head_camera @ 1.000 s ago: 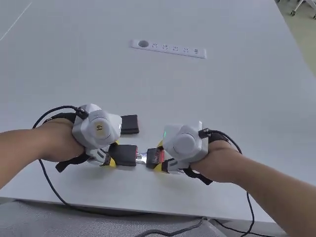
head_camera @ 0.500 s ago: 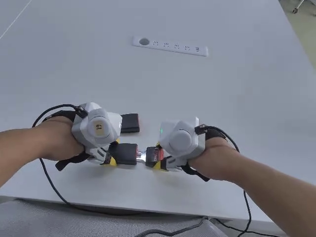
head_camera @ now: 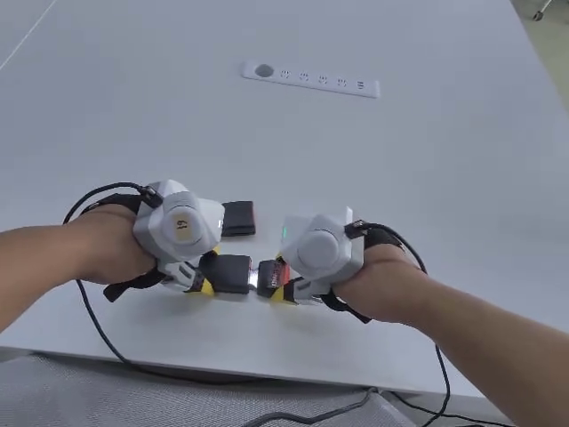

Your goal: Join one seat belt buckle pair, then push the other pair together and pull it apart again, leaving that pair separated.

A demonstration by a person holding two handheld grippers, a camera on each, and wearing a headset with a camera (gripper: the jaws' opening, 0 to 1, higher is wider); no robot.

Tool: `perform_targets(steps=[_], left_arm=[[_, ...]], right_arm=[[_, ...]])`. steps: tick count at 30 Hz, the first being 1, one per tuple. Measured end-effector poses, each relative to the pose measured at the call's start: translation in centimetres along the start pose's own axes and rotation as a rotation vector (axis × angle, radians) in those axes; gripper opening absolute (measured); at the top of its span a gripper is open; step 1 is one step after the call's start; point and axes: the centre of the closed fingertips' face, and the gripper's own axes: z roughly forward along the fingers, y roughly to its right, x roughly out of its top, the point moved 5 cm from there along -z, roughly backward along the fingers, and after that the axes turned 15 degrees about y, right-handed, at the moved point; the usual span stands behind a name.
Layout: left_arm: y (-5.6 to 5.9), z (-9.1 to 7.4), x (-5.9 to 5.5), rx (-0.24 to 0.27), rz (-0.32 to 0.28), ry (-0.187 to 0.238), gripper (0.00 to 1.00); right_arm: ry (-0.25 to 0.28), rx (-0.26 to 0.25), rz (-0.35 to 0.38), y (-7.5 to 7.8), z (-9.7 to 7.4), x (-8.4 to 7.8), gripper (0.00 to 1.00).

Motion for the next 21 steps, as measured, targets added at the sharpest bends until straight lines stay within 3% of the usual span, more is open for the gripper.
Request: perform_targets(steps=[6, 7, 8, 21], left_arm=[[0.02, -0.01, 0.04, -0.001, -0.001, 0.004, 0.31], [-0.01, -0.04, -0.06, -0.004, -0.003, -0.002, 0.31], [-0.09, 0.11, -0.12, -0.004, -0.003, -0.001, 0.31], [-0.1, 0.3, -0.03, -0.003, -0.005, -0.005, 0.32]], right_arm=[[0.006, 0.0, 0.007, 0.03, 0.17, 0.04, 0.28], [0.003, 0.02, -0.038, 0.63, 0.08, 0.22, 0.28], [-0.001, -0.026, -0.001, 0.79, -0.21, 0.1, 0.28], [0.004, 0.003, 0.01, 0.05, 0.12, -0.04, 0.29]])
